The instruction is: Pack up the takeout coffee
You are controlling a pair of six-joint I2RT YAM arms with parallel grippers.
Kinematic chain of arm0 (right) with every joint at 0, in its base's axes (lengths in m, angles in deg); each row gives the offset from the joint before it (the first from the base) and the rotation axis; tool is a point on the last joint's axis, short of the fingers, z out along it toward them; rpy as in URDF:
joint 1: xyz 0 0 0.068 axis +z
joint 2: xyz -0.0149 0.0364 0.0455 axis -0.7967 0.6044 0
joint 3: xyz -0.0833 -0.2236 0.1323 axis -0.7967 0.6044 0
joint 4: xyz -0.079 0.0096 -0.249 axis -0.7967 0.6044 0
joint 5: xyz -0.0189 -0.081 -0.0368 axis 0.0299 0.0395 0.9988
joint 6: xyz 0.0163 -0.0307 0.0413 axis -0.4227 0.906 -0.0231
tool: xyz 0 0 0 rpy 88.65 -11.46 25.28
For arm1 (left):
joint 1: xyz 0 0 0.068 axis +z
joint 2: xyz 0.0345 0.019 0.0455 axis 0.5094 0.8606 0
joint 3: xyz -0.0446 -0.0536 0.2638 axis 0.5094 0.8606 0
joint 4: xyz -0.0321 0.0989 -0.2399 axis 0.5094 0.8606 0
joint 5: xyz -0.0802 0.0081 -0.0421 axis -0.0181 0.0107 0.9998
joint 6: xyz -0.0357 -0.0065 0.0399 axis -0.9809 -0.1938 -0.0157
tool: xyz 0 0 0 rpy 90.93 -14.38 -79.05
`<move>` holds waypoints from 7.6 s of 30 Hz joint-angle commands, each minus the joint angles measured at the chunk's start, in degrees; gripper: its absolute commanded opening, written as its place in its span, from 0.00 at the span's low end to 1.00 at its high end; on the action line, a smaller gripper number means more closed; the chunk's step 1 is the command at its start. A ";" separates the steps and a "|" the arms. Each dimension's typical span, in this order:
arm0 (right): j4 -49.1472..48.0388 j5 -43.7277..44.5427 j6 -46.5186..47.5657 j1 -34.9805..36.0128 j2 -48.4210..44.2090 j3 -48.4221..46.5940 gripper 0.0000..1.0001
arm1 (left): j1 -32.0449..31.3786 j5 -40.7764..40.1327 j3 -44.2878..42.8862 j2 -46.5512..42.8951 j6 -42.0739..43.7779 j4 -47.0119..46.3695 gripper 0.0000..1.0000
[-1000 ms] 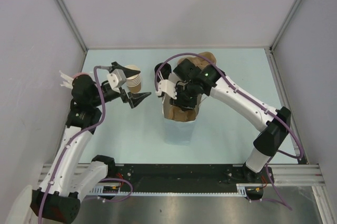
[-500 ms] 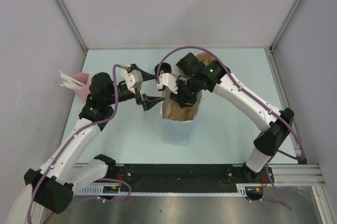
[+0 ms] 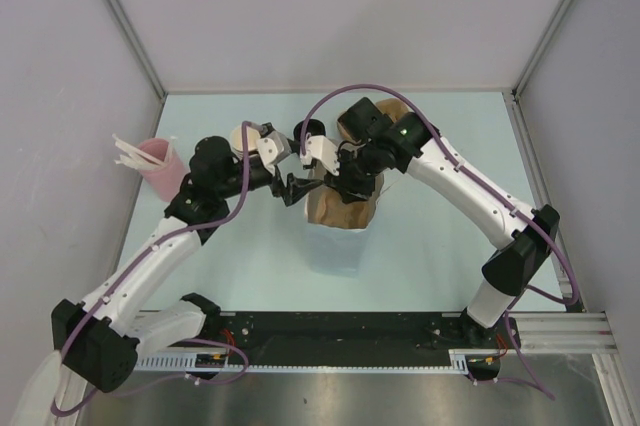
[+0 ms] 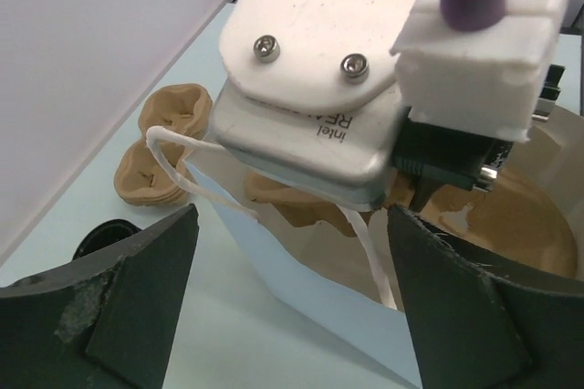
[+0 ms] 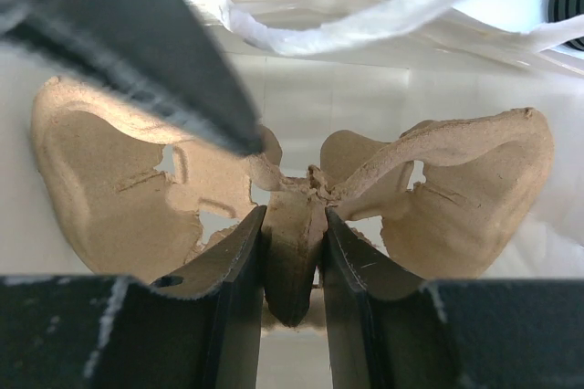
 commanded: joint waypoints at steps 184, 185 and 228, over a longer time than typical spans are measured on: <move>-1.79 3.68 -5.58 -14.27 2.67 -19.00 0.93 | 3.16 -8.84 -8.82 -8.55 7.51 13.76 1.00; -1.09 3.86 -5.32 -14.36 3.37 -19.08 0.93 | 3.16 -9.01 -9.35 -9.07 8.22 14.84 1.00; -4.15 19.59 -18.85 -24.45 3.83 -16.19 0.00 | 3.16 -11.03 -7.42 -13.21 12.89 22.58 1.00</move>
